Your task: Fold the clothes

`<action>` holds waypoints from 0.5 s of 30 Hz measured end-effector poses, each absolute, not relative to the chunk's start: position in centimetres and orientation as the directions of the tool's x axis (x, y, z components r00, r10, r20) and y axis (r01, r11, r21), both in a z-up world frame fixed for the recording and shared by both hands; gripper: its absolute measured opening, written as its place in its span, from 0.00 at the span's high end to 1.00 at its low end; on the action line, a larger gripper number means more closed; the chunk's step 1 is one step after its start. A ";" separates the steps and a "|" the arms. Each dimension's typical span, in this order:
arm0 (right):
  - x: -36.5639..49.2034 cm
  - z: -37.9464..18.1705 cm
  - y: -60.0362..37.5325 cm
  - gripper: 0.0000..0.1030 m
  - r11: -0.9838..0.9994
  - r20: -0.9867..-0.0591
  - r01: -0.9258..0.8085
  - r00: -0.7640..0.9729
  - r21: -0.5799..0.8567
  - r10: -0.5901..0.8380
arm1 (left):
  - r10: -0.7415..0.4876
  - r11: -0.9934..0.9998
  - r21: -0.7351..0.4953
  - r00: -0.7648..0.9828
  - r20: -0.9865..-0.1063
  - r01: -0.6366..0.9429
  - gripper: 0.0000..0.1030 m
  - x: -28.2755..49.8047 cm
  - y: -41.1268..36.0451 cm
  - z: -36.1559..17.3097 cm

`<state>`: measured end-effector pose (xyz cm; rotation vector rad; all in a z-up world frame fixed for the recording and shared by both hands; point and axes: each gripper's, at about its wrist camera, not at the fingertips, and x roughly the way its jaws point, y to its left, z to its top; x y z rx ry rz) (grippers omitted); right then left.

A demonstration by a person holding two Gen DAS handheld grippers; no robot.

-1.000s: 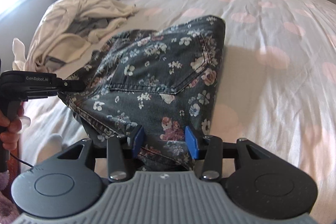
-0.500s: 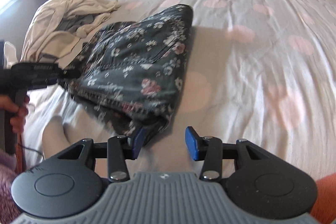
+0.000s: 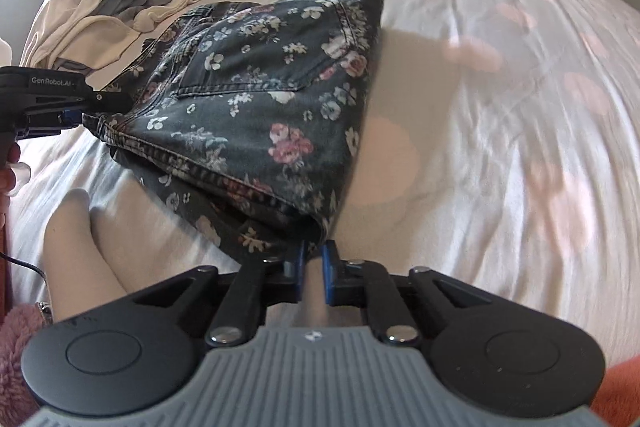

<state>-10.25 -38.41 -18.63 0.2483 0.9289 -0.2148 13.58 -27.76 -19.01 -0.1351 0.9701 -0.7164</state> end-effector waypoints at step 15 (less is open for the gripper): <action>-9.6 -15.1 -40.9 0.55 0.945 -0.713 0.284 0.696 0.163 -0.086 | -0.607 0.771 -0.393 0.392 -0.691 0.500 0.40 15.5 -28.1 -16.1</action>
